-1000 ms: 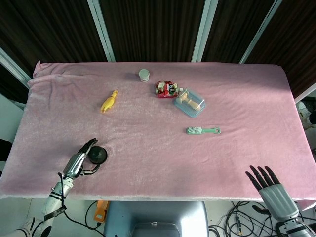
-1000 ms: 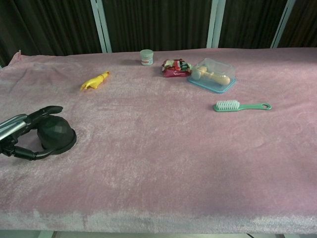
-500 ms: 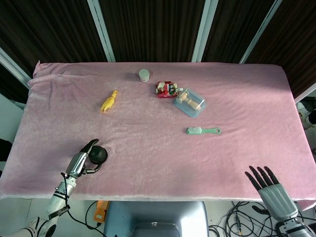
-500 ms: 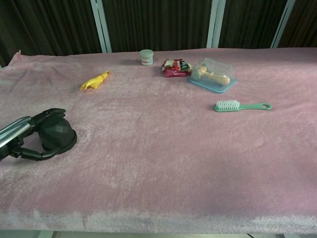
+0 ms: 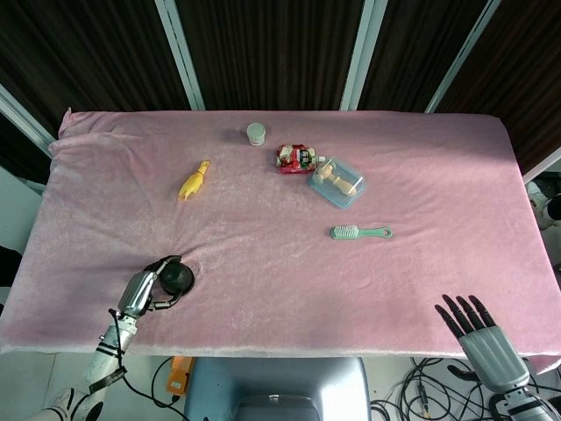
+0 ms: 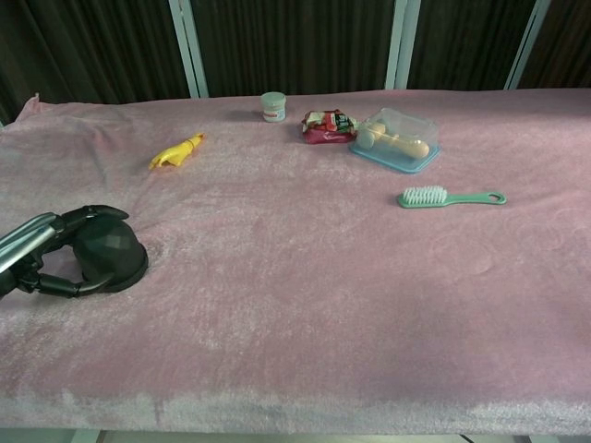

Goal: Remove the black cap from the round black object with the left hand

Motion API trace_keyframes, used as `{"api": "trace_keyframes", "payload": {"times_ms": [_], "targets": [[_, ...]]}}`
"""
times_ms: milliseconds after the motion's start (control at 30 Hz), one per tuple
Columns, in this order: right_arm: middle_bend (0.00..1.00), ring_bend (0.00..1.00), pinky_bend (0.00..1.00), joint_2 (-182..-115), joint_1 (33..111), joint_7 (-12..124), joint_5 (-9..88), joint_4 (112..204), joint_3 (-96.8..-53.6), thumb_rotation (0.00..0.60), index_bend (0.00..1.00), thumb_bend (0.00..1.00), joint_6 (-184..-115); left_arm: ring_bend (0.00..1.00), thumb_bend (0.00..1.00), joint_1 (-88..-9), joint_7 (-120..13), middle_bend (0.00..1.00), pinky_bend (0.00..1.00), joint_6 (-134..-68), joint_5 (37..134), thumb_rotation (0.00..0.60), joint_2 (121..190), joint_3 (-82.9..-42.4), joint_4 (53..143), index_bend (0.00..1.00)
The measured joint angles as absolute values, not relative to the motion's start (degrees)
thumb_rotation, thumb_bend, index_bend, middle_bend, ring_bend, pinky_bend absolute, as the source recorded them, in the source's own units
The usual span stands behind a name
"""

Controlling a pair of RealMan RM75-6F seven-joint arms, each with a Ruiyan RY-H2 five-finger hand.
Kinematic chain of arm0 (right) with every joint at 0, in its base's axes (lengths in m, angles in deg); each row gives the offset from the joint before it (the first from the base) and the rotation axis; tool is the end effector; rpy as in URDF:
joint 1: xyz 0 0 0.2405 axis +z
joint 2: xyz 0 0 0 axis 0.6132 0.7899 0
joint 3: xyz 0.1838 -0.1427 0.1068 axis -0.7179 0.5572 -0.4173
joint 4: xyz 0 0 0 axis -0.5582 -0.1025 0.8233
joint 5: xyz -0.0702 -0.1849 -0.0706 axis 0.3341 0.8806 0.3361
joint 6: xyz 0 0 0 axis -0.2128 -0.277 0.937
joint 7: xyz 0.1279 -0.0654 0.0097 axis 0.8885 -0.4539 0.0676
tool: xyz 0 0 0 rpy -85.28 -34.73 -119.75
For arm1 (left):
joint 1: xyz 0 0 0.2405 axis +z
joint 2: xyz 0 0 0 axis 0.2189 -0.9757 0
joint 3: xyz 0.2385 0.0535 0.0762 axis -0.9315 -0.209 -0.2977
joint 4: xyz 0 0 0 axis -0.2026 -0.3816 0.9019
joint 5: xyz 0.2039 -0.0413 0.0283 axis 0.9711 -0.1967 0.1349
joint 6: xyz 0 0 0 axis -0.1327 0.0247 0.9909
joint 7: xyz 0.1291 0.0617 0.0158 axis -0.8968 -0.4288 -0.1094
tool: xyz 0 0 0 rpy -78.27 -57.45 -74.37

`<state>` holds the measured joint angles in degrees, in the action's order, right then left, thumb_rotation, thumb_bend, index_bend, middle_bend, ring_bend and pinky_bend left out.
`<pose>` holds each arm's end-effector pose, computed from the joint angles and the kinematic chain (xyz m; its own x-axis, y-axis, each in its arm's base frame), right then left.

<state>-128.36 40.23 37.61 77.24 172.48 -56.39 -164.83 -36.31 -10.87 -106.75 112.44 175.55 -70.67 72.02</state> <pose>-0.3206 -0.1159 0.1200 0.7262 -0.2252 0.6495 -0.6859 -0.3007 0.6626 -0.2981 0.2790 -0.0371 -0.1282 0.3031 0.9443 0.9727 -0.1470 0.1793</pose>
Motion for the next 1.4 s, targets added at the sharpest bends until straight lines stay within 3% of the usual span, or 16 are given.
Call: {"api": "trace_keyframes", "payload": {"times_ms": [400,767,933,1100,1400], "targets": [[0.00,0.00,0.07,-128.12,40.33,37.71,77.22,172.74,-56.29,0.600,0.00,0.05,-164.62,0.43,0.35,-35.84,-17.64,0.33,0.56,-113.07,115.02,0.600,171.35,-70.42,76.96,0.23],[0.00,0.00,0.07,-127.99,40.48,37.79,77.48,172.71,-56.04,0.600,0.00,0.05,-164.29,0.44,0.35,-35.42,-54.86,0.36,0.56,-117.20,116.92,0.600,167.00,-70.04,78.21,0.29],[0.00,0.00,0.07,-127.88,40.50,37.85,77.52,172.77,-55.98,0.600,0.00,0.05,-164.26,0.45,0.35,-35.18,-62.73,0.37,0.57,-117.81,117.24,0.600,166.31,-70.26,79.38,0.29],[0.00,0.00,0.07,-127.80,40.55,37.86,77.56,172.79,-55.90,0.600,0.00,0.05,-164.12,0.47,0.35,-35.32,-55.02,0.38,0.58,-116.68,117.17,0.600,164.77,-70.90,83.50,0.30],[0.00,0.00,0.07,-127.71,40.66,37.65,77.50,172.96,-55.79,0.600,0.00,0.05,-163.73,0.48,0.35,-37.10,-10.79,0.39,0.59,-113.08,118.38,0.600,159.52,-73.24,92.51,0.31]]}}
